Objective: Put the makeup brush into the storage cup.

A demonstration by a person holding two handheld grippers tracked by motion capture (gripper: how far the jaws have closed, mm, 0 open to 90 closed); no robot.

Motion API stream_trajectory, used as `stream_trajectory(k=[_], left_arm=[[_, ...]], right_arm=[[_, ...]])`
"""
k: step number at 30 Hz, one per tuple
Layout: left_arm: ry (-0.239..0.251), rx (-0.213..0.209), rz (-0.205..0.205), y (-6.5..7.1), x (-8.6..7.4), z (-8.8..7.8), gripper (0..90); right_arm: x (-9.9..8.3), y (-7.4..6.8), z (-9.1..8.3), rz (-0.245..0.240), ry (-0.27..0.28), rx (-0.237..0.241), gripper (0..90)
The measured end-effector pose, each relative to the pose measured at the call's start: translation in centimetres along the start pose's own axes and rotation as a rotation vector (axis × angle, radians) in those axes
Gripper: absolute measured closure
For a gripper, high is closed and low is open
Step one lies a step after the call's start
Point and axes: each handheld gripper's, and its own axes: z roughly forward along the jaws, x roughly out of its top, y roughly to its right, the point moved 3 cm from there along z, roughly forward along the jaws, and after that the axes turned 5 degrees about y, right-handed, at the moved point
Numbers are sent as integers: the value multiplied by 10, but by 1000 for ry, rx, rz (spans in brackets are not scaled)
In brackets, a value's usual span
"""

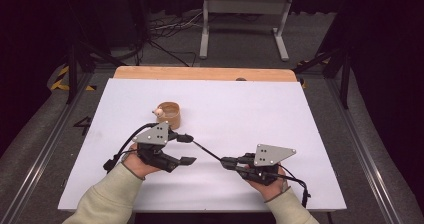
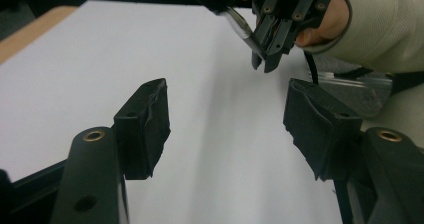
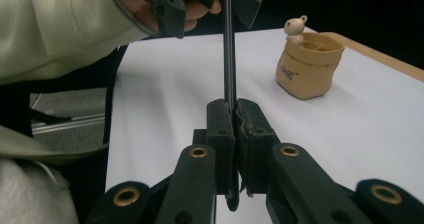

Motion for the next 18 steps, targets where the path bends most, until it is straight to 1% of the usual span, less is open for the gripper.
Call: stream_trajectory(k=[1, 3, 7, 12, 14, 17, 18], left_arm=[[10, 10, 6, 1, -1, 2, 355], [22, 10, 0, 2, -1, 5, 361], [41, 7, -11, 4, -1, 8, 380], [87, 1, -49, 5, 2, 9, 407], [98, -2, -67, 5, 2, 9, 423], [102, 2, -78, 5, 3, 10, 429], [105, 4, -79, 5, 3, 10, 451]], right_arm=[[-1, 0, 1, 7, 17, -14, 851], [-3, 0, 3, 25, 31, -32, 851], [-6, -1, 6, 40, 46, -42, 850], [-8, -4, 12, 45, 57, -50, 850], [-9, -5, 14, 47, 61, -56, 850], [-10, -6, 15, 49, 60, -63, 850], [-10, -6, 17, 50, 60, -68, 850]])
